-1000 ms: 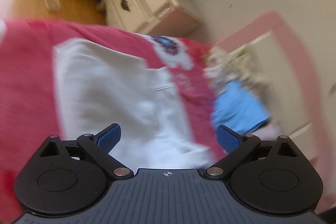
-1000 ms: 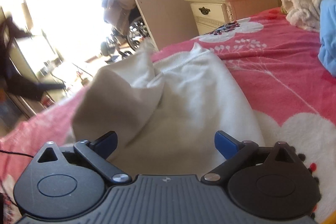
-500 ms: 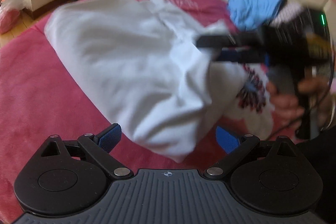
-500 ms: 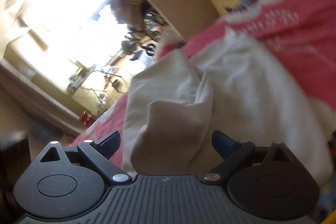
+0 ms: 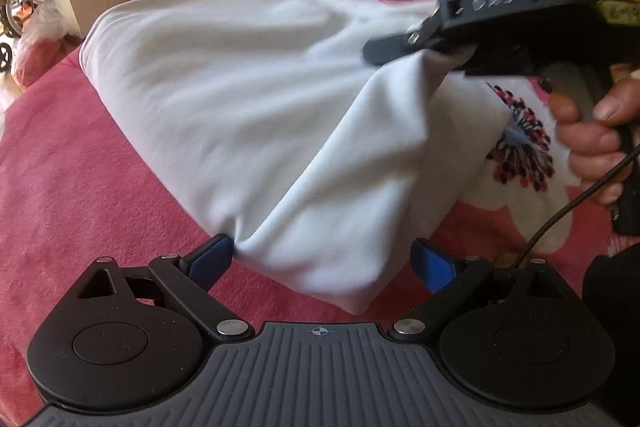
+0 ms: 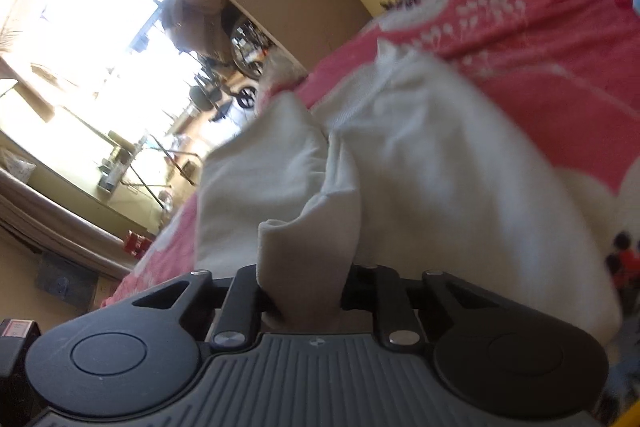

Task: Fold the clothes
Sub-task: 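Close the right gripper on the sweatshirt's opposite side edge, then fold the held side over the sweatshirt with the right gripper toward the left gripper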

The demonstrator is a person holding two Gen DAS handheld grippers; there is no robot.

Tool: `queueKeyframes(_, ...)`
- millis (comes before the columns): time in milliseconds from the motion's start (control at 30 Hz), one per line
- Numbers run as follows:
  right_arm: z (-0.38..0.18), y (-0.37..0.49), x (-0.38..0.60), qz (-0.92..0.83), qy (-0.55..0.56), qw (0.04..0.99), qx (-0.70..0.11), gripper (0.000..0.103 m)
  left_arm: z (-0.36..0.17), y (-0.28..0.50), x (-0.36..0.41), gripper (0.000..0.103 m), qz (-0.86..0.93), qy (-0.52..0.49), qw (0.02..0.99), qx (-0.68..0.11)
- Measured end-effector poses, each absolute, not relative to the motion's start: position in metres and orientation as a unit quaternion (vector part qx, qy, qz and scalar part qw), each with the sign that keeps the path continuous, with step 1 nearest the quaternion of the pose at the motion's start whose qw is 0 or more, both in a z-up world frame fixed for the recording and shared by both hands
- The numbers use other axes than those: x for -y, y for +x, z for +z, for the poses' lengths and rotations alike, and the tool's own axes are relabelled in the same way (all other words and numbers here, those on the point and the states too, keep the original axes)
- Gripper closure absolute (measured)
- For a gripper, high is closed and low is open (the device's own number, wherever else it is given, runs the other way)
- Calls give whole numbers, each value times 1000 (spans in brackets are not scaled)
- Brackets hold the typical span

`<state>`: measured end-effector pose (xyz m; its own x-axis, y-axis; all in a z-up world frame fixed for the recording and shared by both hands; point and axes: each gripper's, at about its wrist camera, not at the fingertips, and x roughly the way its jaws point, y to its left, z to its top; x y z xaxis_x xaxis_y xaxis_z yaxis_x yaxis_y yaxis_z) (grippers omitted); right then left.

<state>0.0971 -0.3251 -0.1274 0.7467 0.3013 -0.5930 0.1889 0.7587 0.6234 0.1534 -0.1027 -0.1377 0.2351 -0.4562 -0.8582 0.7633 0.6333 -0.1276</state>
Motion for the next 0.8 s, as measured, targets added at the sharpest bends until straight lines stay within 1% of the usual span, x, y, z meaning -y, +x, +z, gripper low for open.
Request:
queueKeyframes(133, -115, 84, 332, 22, 316, 889, -331, 86, -141, 150, 104, 10, -395, 168, 768, -475)
queueKeyframes(267, -117, 71, 341, -2, 298, 895, -331, 86, -144, 150, 105, 14, -391, 170, 766, -481)
queueKeyframes(533, -112, 44, 356, -29, 284, 911, -296, 87, -146, 147, 106, 15, -399, 174, 760, -483)
queueKeyframes(600, -121, 42, 360, -38, 284, 909, -303, 87, -147, 148, 106, 15, -398, 172, 758, -487)
queueKeyframes(700, -144, 41, 369, -46, 318, 889, -325, 87, -149, 149, 107, 15, -396, 173, 756, -492)
queueKeyframes(800, -144, 41, 372, -42, 332, 888, -316, 87, -150, 149, 106, 15, -394, 172, 756, -493)
